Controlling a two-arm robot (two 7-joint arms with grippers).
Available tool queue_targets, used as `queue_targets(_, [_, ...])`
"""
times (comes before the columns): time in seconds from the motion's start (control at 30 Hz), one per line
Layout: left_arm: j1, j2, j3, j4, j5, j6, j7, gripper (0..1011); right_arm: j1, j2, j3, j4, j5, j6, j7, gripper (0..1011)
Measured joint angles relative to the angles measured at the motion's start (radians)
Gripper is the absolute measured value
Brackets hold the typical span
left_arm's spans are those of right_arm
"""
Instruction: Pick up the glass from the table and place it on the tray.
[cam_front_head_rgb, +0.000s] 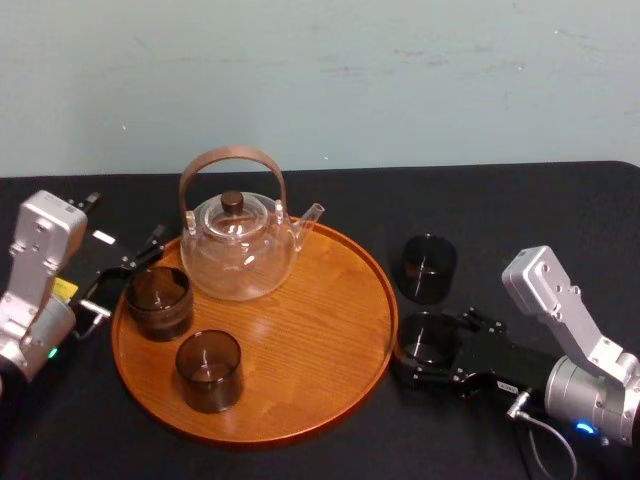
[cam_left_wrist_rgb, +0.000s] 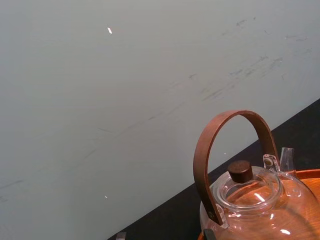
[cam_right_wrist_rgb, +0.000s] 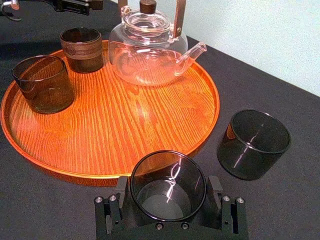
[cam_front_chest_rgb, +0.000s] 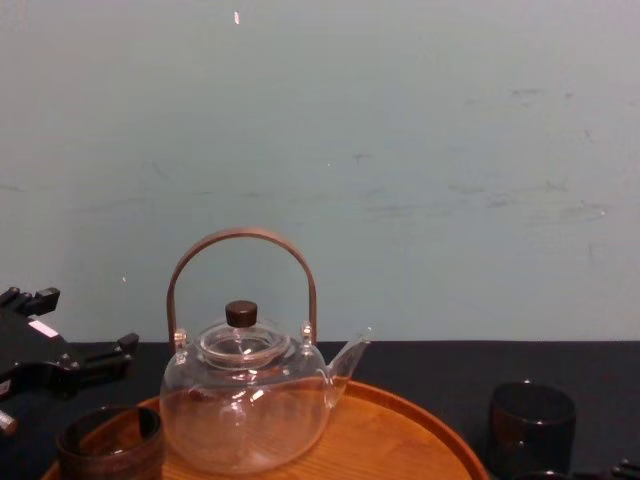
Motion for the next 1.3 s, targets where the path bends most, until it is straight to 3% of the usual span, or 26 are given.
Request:
queue_targets(0.43, [0.000, 0.000, 0.000, 0.000, 0.000, 0.000, 0.000, 1001, 0.002, 0.000, -0.002, 0.000, -0.006, 0.002, -0.003, 999])
queue_targets(0.67, [0.000, 0.000, 0.000, 0.000, 0.000, 0.000, 0.000, 1001, 0.001, 0.001, -0.002, -0.001, -0.005, 0.001, -0.003, 903])
queue_targets(1.3, [0.000, 0.000, 0.000, 0.000, 0.000, 0.000, 0.000, 1001, 0.000, 0.001, 0.000, -0.001, -0.002, 0.000, -0.002, 903])
